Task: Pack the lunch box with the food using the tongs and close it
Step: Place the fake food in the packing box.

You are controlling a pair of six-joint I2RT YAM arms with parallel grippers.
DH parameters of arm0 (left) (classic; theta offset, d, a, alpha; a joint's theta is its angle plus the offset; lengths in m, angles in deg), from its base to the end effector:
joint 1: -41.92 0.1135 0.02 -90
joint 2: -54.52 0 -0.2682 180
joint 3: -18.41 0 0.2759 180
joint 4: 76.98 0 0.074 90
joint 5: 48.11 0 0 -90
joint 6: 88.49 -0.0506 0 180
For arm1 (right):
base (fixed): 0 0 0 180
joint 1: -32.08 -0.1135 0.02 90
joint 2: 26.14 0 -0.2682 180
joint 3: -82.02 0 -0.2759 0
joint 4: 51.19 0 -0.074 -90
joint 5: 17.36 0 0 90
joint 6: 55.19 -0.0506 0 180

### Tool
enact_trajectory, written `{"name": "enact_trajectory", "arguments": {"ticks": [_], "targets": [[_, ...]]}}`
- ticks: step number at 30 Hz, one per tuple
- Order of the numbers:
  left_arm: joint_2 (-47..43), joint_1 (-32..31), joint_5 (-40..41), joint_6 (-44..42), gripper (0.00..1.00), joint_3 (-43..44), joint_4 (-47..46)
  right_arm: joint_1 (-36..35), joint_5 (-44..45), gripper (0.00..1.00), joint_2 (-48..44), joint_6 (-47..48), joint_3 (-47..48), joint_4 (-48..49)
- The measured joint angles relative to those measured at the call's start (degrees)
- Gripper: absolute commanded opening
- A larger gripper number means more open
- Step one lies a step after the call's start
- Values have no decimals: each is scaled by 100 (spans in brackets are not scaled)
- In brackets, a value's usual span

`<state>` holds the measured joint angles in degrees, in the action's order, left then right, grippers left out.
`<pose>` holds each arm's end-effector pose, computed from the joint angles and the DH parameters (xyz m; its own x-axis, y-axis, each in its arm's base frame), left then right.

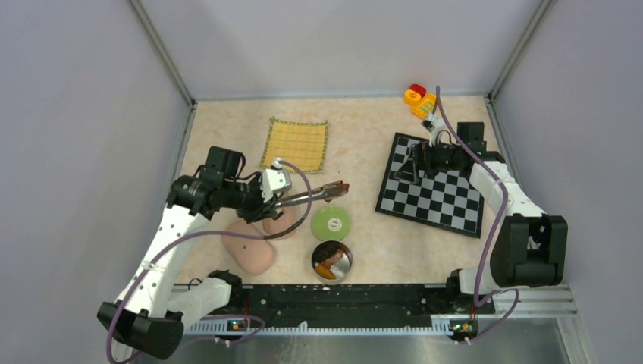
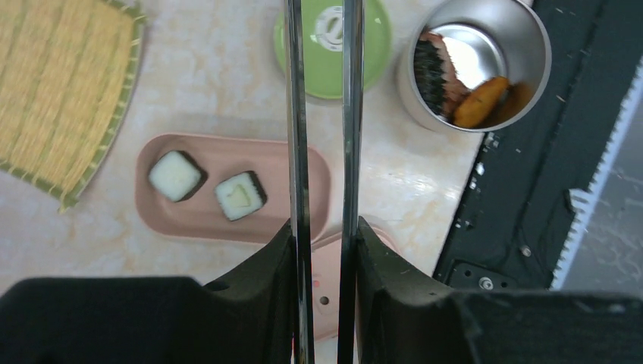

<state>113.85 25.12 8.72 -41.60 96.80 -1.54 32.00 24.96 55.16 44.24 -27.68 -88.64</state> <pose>0.1915 -0.0867 0.3374 -0.2185 0.6635 -0.7156 0.9331 0.3566 0.0458 0.3219 0.0379 0.2451 -0.6578 -0.1112 -0.7450 -0.6073 0.6633 0.4372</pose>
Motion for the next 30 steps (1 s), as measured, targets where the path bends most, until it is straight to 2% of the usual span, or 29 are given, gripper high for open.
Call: {"name": "enact_trajectory", "arguments": {"ticks": [5,12,19,30], "targets": [[-317,-258,-365,-431,17,-238,645,0,2,98,0,0,0,0],[-435,-682,-387,-638,21,-730,1145,0,4,98,0,0,0,0],[-514,-1130,-190,-680,22,-1080,1399,-2,4,98,0,0,0,0],[-514,-1344,306,-654,26,-1392,1449,0,7,98,0,2,0,0]]}}
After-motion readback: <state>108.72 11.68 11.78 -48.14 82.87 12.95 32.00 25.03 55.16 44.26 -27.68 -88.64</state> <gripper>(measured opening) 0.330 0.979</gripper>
